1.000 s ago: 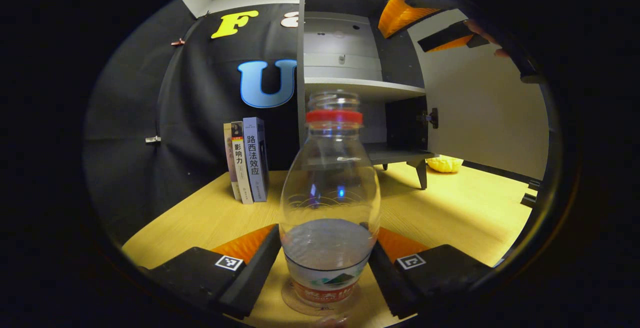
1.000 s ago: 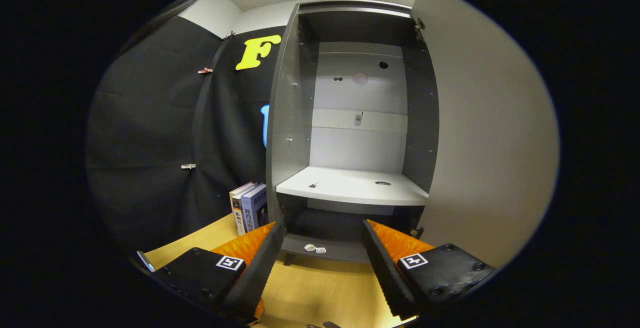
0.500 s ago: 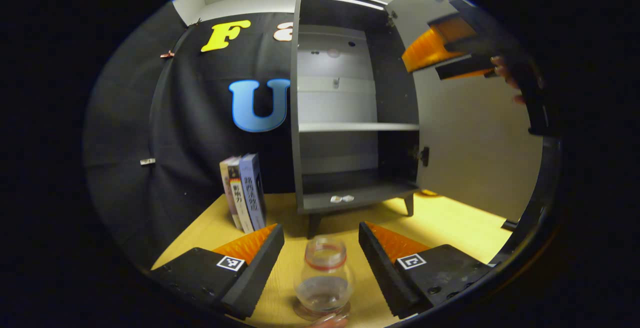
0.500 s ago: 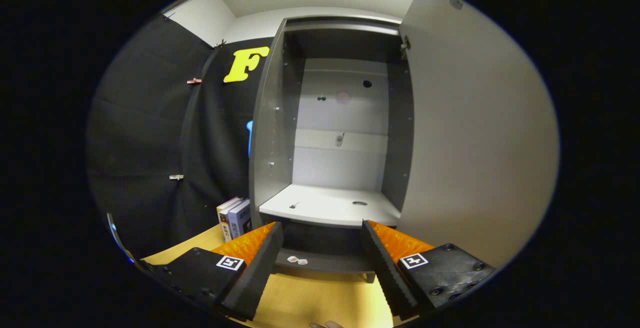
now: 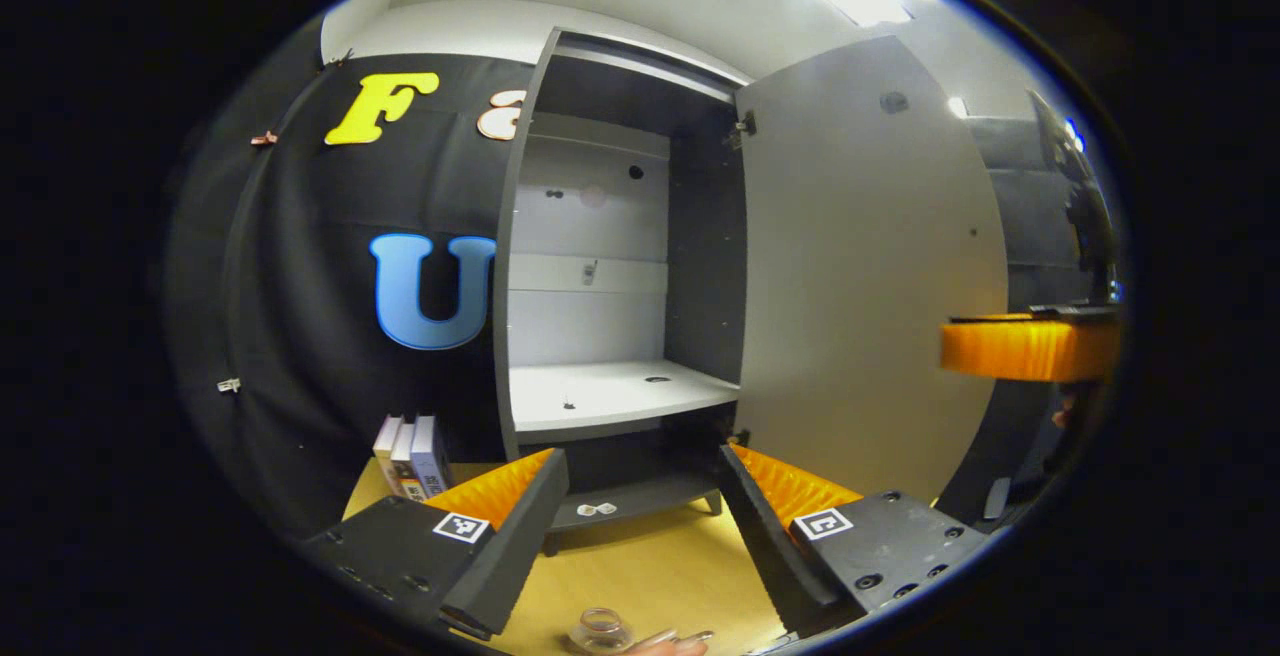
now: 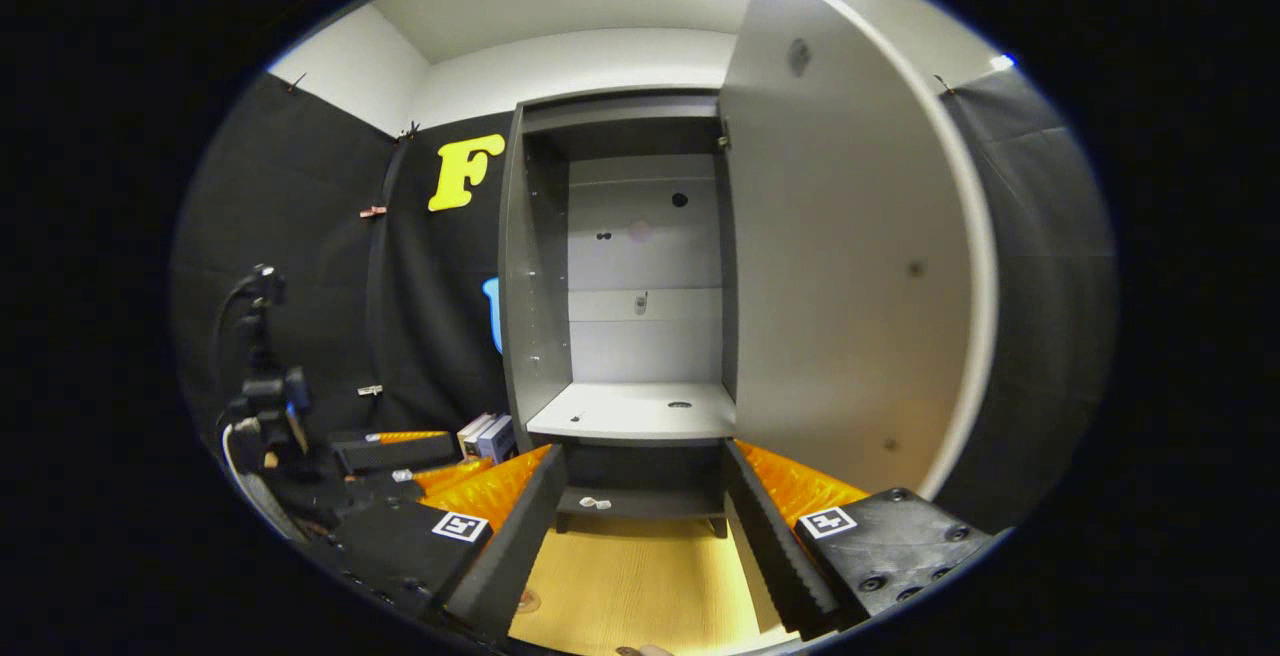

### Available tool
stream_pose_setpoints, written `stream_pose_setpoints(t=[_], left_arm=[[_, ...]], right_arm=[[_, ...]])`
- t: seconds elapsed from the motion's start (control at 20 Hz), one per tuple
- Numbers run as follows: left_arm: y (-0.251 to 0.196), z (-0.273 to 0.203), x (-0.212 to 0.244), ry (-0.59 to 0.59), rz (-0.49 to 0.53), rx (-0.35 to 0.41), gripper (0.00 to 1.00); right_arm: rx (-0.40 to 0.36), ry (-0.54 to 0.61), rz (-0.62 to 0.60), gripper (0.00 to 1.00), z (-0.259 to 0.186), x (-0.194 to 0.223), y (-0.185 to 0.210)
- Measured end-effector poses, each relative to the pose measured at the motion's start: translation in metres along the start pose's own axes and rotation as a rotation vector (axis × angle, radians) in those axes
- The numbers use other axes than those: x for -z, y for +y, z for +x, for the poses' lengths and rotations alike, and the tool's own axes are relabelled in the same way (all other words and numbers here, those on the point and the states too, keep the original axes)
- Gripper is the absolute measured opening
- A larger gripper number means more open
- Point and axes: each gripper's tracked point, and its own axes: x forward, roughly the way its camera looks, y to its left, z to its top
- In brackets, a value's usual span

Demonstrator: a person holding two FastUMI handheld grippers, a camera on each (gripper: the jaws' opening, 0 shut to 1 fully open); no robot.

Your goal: Open the cabinet door with the right hand, grasp the bottle in the cabinet with the left hand and place it on the coaster, then close the cabinet door with the right hand.

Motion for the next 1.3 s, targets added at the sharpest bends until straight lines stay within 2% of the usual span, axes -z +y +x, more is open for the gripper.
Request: stream_pose_setpoints(t=[0.1,0.15,0.2,0.25,0.3,0.35,0.5,0.55,0.7,0.8,0.85,0.95,1.0,1.15,1.3], left_arm=[[-0.006,0.001,-0.003,0.042,0.034,0.054,0.96],[-0.008,0.002,-0.002,0.061,0.033,0.061,0.95],[-0.014,0.006,0.0,0.077,0.006,0.083,0.96],[-0.024,0.009,0.001,0.091,-0.042,0.108,0.96],[-0.034,0.013,0.002,0.105,-0.088,0.135,0.93],[-0.04,0.019,0.002,0.109,-0.115,0.146,0.93],[-0.048,0.043,-0.009,0.073,-0.108,0.136,0.95],[-0.05,0.048,-0.01,0.065,-0.09,0.128,0.95],[-0.057,0.063,-0.005,0.066,-0.082,0.088,0.95],[-0.062,0.07,0.0,0.082,-0.112,0.075,0.95],[-0.061,0.073,0.001,0.086,-0.11,0.059,0.95],[-0.052,0.077,0.001,0.086,-0.085,0.009,0.95],[-0.049,0.078,0.004,0.09,-0.075,-0.009,0.95],[-0.045,0.079,0.006,0.1,-0.071,-0.027,0.95],[-0.033,0.073,0.007,0.105,-0.051,-0.043,0.95]], right_arm=[[0.07,-0.001,0.008,0.97,-0.031,-0.003,-0.023],[0.131,-0.004,0.005,1.0,-0.046,-0.007,-0.042],[0.19,-0.008,-0.003,0.97,-0.058,-0.009,-0.061],[0.25,-0.012,-0.018,1.0,-0.069,-0.013,-0.079],[0.3,-0.03,-0.038,0.94,-0.077,-0.019,-0.101],[0.337,-0.053,-0.052,0.94,-0.081,-0.029,-0.12],[0.35,-0.082,-0.035,0.93,-0.076,-0.044,-0.16],[0.34,-0.089,-0.032,0.96,-0.069,-0.046,-0.172],[0.264,-0.095,-0.025,0.96,-0.044,-0.048,-0.186],[0.183,-0.086,-0.009,0.9,-0.028,-0.047,-0.184],[0.135,-0.077,-0.002,0.9,-0.022,-0.045,-0.177],[0.064,-0.042,-0.004,1.0,-0.005,-0.037,-0.166],[0.034,-0.028,0.011,0.94,-0.002,-0.036,-0.16],[-0.053,0.003,0.039,0.95,0.005,-0.031,-0.143],[-0.141,0.015,0.039,0.95,0.013,-0.028,-0.106]])
